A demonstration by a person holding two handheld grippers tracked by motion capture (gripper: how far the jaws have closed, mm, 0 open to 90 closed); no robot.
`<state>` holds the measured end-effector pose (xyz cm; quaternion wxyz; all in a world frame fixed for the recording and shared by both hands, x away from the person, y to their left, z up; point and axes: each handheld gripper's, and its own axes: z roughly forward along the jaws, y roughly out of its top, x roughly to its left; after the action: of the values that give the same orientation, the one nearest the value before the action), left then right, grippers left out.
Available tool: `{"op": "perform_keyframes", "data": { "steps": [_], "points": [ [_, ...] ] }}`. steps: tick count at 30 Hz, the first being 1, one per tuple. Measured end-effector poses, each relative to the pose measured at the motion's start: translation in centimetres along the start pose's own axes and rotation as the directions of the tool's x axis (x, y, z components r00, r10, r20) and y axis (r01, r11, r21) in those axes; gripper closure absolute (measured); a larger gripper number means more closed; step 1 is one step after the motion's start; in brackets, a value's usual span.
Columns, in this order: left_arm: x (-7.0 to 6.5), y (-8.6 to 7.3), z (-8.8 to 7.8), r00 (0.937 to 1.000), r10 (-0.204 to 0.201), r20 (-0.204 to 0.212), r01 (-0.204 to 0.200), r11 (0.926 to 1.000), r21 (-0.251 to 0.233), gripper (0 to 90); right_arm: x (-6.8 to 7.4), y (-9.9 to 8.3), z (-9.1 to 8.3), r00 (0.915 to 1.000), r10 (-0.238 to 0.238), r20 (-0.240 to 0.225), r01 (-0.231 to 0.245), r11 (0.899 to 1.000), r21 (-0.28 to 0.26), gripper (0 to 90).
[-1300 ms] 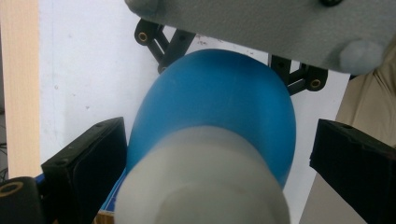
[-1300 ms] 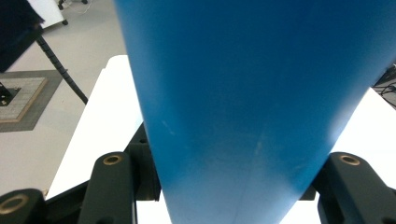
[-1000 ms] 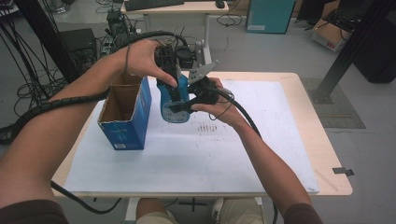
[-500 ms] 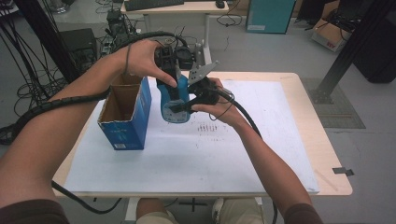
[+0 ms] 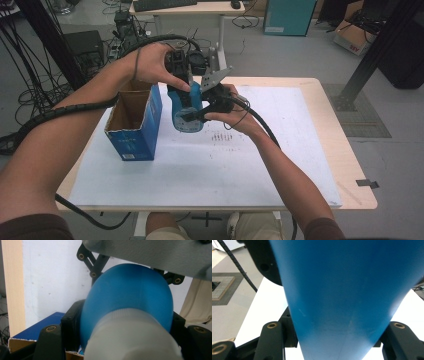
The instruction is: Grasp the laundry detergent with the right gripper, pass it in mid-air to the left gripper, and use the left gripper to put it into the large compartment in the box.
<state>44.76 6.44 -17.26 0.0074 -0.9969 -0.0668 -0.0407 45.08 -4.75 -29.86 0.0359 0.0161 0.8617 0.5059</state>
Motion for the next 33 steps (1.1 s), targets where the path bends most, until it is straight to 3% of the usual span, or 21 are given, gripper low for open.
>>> {"op": "perform_keyframes", "data": {
  "steps": [10, 11, 12, 22, 23, 33],
  "points": [
    [0.01, 0.03, 0.17, 0.9999, -0.002, 0.013, 0.002, 0.9999, 0.012, 34.6, 0.07, -0.05, 0.15, 1.0, -0.001, -0.008, 0.001, 1.0, 0.004, 42.7],
    [0.0, 0.02, 0.21, 0.9999, -0.005, 0.011, 0.005, 1.0, 0.008, 34.7, -0.16, -0.08, 0.14, 0.9994, -0.036, 0.0, 0.036, 0.999, -0.002, 42.7],
    [0.0, 0.01, 0.22, 0.9999, -0.004, 0.012, 0.004, 0.9999, 0.01, 34.7, -0.17, -0.09, 0.17, 0.9993, -0.037, 0.0, 0.037, 0.999, -0.004, 42.7],
    [-0.07, 0.13, 0.36, 0.9998, -0.006, 0.018, 0.005, 0.9999, 0.014, 35.2, -0.1, -0.17, 0.28, 0.9995, -0.028, -0.015, 0.028, 1.0, -0.001, 42.2],
    [-0.07, 0.15, 0.37, 0.9997, -0.005, 0.024, 0.005, 0.9998, 0.017, 35.2, 0.04, -0.18, 0.31, 0.9998, -0.001, -0.018, 0.001, 1.0, 0.006, 42.2],
    [0.09, 0.2, 0.46, 0.9997, -0.006, 0.022, 0.006, 0.9999, 0.013, 35.5, -0.14, -0.35, 0.34, 0.9997, 0.005, -0.026, -0.005, 1.0, 0.0, 41.8]
  ]
}}
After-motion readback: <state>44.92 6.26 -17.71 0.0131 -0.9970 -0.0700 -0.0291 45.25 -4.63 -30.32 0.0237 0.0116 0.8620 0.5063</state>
